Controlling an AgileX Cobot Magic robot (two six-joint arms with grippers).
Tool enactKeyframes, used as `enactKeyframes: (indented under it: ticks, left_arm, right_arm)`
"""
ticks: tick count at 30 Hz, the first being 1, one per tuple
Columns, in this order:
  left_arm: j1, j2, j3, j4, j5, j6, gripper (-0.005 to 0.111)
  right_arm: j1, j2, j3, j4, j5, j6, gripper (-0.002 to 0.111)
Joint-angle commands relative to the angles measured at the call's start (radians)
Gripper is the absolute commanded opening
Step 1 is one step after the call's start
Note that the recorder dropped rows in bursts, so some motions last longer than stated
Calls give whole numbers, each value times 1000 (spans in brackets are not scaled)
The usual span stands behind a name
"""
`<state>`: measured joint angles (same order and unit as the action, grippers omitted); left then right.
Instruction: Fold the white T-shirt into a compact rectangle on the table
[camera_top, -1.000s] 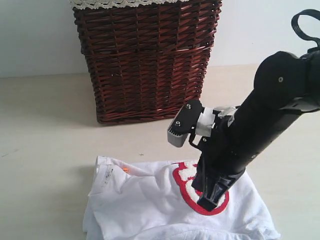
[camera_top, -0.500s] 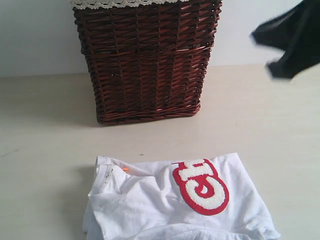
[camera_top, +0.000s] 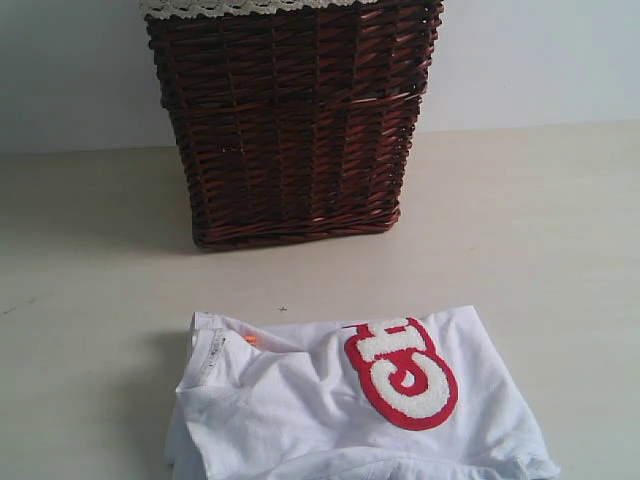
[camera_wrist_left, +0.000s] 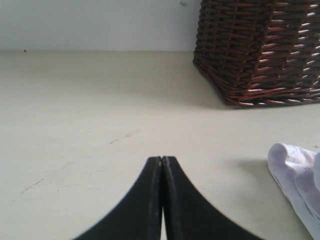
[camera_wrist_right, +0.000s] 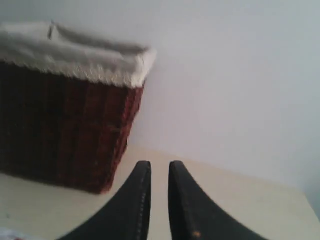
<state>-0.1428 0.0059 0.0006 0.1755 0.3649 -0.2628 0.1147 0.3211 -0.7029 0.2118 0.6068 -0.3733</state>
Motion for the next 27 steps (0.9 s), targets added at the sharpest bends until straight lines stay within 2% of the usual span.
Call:
enactKeyframes:
  ticks: [1,6,10,11,12,14,15,17,19,21,24,27]
  left_arm:
    - [-6,-6,-1,-5,-8,2,1]
    - [-6,-6,-1,-5,-8,2,1]
    - [-6,-6,-1,-5,-8,2,1]
    - [-6,-6,-1,-5,-8,2,1]
    - [-6,-6,-1,-5,-8,2,1]
    - [-6,-6,-1,-5,-8,2,1]
    - [-6,-6,-1,-5,-8,2,1]
    - [-6,-6,-1,-5,-8,2,1]
    - [-6,-6,-1,-5,-8,2,1]
    - [-6,-6,-1,-5,-8,2,1]
    - [-6,-6,-1,-5,-8,2,1]
    - [-6,-6,-1,-5,-8,2,1]
  right_arm:
    - [-124,-140,160,-29,50,63,15]
    - [-179,-226,227,-69,174,234,15]
    - [-179,-236,227,-77,181,296,15]
    - [-181,-233,232,-151,163,315,15]
    - [-184,-227,243,-143,137,315,15]
    - [-184,-247,327,-161,-38,319,15]
    - [-184,-287,446,-163,-216,337,15]
    - [-184,-321,616,-163,-464,379,15]
    - [-184,-321,703,-159,-552,433,15]
    - [-184,-321,703,-159,-518,440,15]
    - [-166,-321,703,-164,-360,449,15]
    - [-161,-321,703,-205,-342,496,15]
